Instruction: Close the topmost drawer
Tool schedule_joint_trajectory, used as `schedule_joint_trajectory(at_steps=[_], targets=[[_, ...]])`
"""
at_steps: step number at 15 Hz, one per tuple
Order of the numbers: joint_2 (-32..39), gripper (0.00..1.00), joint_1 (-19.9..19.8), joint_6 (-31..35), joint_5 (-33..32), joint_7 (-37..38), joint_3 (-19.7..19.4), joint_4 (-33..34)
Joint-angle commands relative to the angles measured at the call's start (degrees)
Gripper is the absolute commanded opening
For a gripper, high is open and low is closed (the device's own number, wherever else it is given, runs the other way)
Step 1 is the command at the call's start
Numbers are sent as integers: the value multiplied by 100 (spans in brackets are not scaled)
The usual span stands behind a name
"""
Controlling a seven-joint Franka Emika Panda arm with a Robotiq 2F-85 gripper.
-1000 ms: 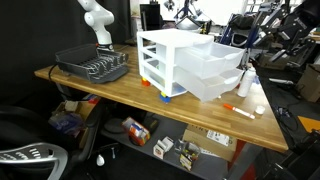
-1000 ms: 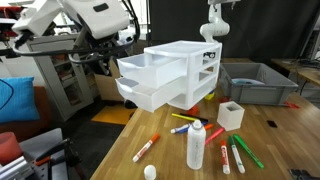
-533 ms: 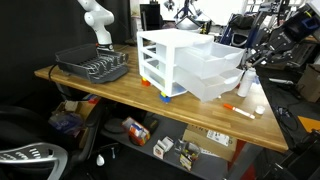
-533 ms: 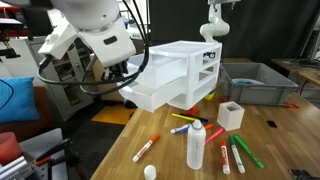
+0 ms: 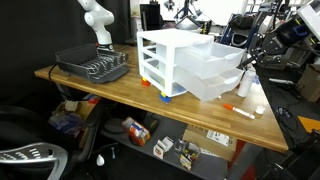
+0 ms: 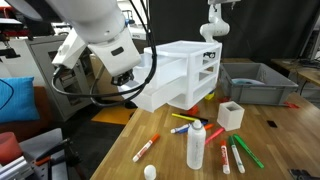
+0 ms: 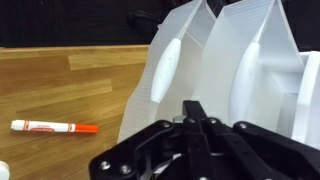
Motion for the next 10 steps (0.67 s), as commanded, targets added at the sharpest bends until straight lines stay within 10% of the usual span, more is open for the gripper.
schedule_joint_trajectory(at_steps=[1,10], targets=[[166,0,-73,107,385,-379,184,117],[235,0,20,106,805,-809,598,146]])
